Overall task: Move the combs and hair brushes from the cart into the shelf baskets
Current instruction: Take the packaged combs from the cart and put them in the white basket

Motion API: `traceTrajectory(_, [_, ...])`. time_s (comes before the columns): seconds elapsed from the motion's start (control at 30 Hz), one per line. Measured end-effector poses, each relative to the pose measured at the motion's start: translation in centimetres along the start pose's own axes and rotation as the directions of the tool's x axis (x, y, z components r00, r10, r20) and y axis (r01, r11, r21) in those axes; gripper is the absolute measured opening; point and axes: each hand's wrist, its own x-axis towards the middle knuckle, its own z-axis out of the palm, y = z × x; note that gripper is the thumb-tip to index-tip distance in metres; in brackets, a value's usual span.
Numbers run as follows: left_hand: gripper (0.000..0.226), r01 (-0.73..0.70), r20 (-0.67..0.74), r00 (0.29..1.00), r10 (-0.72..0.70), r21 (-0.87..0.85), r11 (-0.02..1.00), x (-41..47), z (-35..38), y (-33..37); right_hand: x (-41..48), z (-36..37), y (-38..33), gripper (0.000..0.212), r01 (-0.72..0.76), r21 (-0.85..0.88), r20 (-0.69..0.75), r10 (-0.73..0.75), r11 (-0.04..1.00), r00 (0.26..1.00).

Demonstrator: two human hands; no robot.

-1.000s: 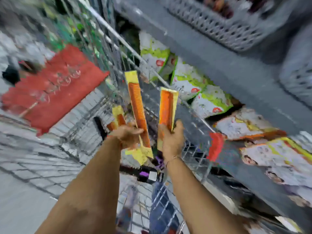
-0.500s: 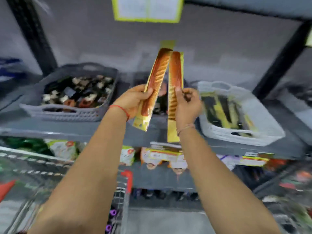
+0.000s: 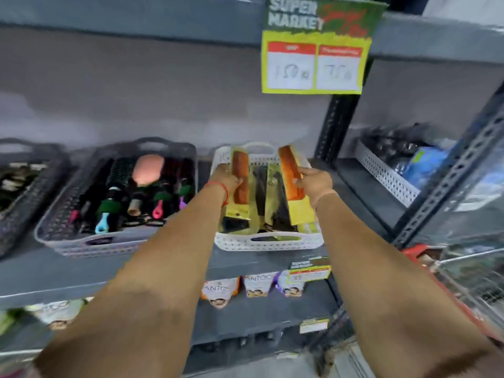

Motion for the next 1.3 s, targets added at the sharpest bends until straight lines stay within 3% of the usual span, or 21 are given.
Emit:
traceTrajectory(0.1, [0.044, -0.01, 0.026, 1.0, 0.007, 0.1, 0.995, -0.2, 2.3, -0.3, 0.3, 0.5, 2.3, 0.044, -0.072, 0.038, 0.099, 0.068, 0.997, 0.993])
traceTrajectory(0.2, [0.048, 0.025, -0.029, 0.999, -0.018, 0.255, 0.967, -0.3, 3.2, -1.3, 0.4, 0.7, 3.5, 0.046, -0.056, -0.159, 0.145, 0.08, 0.986, 0.986])
traceTrajectory(0.33, [0.044, 0.046, -0.097, 0.995, 0.007, 0.529, 0.847, -0.6, 3.5, -1.5, 0.2, 0.7, 3.4, 0.037, 0.002, -0.366, 0.146, 0.055, 0.931, 0.988])
traceTrajectory(0.4, [0.041, 0.02, -0.107, 0.993, 0.047, 0.552, 0.834, -0.7, 3.5, -1.5, -0.4, 0.6, 2.9, 0.035, 0.045, -0.49, 0.089, -0.001, 0.871, 0.996])
traceTrajectory(0.47, [0.04, -0.038, -0.083, 0.993, 0.084, 0.453, 0.891, -1.1, 2.8, -1.5, -1.1, 0.6, 2.3, 0.031, 0.067, -0.512, 0.052, -0.047, 0.857, 0.998])
traceTrajectory(0.53, [0.04, -0.157, -0.068, 0.98, 0.186, 0.305, 0.939, -1.5, 1.0, -1.6, -2.0, 1.0, 0.9, 0.037, 0.106, -0.463, -0.002, -0.12, 0.88, 0.993])
traceTrajectory(0.63, [0.034, -0.284, -0.219, 0.921, 0.321, 0.183, 0.941, -2.6, -3.9, -2.2, -3.7, 3.5, -2.6, 0.046, 0.294, -0.354, -0.052, -0.332, 0.888, 0.942])
traceTrajectory(0.73, [0.034, -0.29, -0.436, 0.845, 0.31, 0.112, 0.95, -4.2, -10.5, -5.8, -7.1, 8.4, -6.7, 0.043, 0.542, -0.205, 0.004, -0.553, 0.815, 0.833])
traceTrajectory(0.87, [0.034, -0.24, -0.565, 0.784, 0.257, 0.107, 0.965, -9.9, -19.1, -15.1, -14.4, 17.3, -10.5, 0.04, 0.67, 0.018, 0.141, -0.665, 0.742, 0.733])
traceTrajectory(0.97, [0.027, -0.09, -0.644, 0.758, 0.108, 0.06, 0.994, -16.5, -23.9, -24.1, -20.8, 24.9, -11.4, 0.034, 0.615, 0.164, 0.363, -0.627, 0.771, 0.689])
traceTrajectory(1.1, [0.032, 0.247, -0.637, 0.72, -0.275, -0.136, 0.959, -23.1, -27.1, -36.3, -30.2, 35.3, -10.2, 0.01, 0.579, 0.231, 0.687, -0.553, 0.782, 0.472])
traceTrajectory(1.17, [0.037, 0.352, -0.507, 0.726, -0.464, -0.305, 0.885, -25.2, -27.3, -40.9, -34.2, 40.0, -8.4, 0.017, 0.497, 0.17, 0.849, -0.382, 0.851, 0.365])
traceTrajectory(1.23, [0.035, 0.418, -0.345, 0.715, -0.608, -0.486, 0.767, -27.2, -26.6, -44.5, -37.2, 43.5, -5.8, 0.036, 0.465, 0.003, 0.957, -0.138, 0.886, 0.257])
traceTrajectory(1.3, [0.042, 0.503, -0.238, 0.644, -0.727, -0.584, 0.637, -28.9, -25.3, -47.7, -38.9, 46.5, -2.7, 0.054, 0.495, -0.144, 0.986, 0.082, 0.857, 0.146])
